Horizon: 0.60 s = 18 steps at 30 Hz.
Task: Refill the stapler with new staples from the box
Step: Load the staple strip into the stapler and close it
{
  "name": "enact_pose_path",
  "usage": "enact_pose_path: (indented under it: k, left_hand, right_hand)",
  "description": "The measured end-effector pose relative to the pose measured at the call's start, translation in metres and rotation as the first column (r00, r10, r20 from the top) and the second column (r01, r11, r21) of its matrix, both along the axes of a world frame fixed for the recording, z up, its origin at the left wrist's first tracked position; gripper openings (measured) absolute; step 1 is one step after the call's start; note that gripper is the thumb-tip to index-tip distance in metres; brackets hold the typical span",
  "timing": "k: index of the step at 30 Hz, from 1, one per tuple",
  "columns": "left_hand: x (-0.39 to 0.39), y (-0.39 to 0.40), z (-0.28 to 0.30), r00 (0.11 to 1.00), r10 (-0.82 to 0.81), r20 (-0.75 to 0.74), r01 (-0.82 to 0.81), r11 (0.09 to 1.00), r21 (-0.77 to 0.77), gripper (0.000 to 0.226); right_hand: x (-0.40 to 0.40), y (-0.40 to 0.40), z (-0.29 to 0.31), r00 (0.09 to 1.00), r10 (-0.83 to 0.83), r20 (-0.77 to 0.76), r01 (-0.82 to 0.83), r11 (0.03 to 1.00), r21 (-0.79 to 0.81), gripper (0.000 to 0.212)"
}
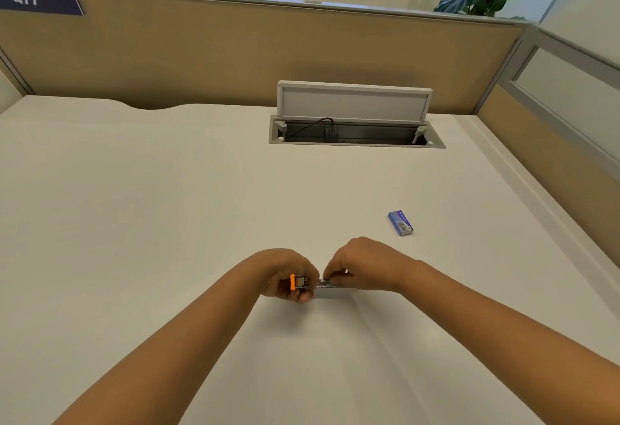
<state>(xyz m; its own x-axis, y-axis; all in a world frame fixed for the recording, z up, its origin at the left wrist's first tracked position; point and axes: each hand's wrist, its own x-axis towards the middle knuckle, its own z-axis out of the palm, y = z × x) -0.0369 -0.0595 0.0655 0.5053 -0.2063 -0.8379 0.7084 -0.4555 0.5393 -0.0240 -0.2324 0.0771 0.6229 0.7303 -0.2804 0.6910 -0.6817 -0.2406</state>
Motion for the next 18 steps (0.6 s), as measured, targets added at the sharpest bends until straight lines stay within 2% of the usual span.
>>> enact_pose_path:
  k: [4, 12, 13, 15, 18]
  left_hand:
    - [0.004, 0.003, 0.001, 0.999, -0.032, -0.006, 0.032, 0.999, 0.033, 0.006]
    - [0.010, 0.006, 0.003, 0.997, -0.067, -0.029, 0.068, 0.997, 0.032, 0.004]
    - [0.010, 0.006, 0.003, 0.997, -0.073, -0.025, 0.074, 0.996, 0.039, 0.004]
    - [0.011, 0.005, 0.003, 0.995, -0.096, -0.020, 0.097, 0.994, 0.059, 0.004]
    - [0.011, 0.004, 0.004, 0.990, -0.137, -0.028, 0.139, 0.987, 0.080, 0.007]
  right_hand:
    - [-0.008, 0.002, -0.007, 0.992, 0.077, 0.097, -0.075, 0.997, -0.029, 0.027]
    - [-0.011, 0.000, -0.020, 0.975, 0.062, 0.213, -0.076, 0.995, 0.058, 0.030]
    - [-0.011, 0.000, -0.021, 0.982, 0.010, 0.191, -0.030, 0.994, 0.105, 0.028]
    - [-0.011, 0.001, -0.021, 0.985, -0.162, 0.051, 0.148, 0.966, 0.213, 0.025]
    - [-0.008, 0.002, -0.018, 0.946, -0.286, -0.153, 0.316, 0.918, 0.239, 0.023]
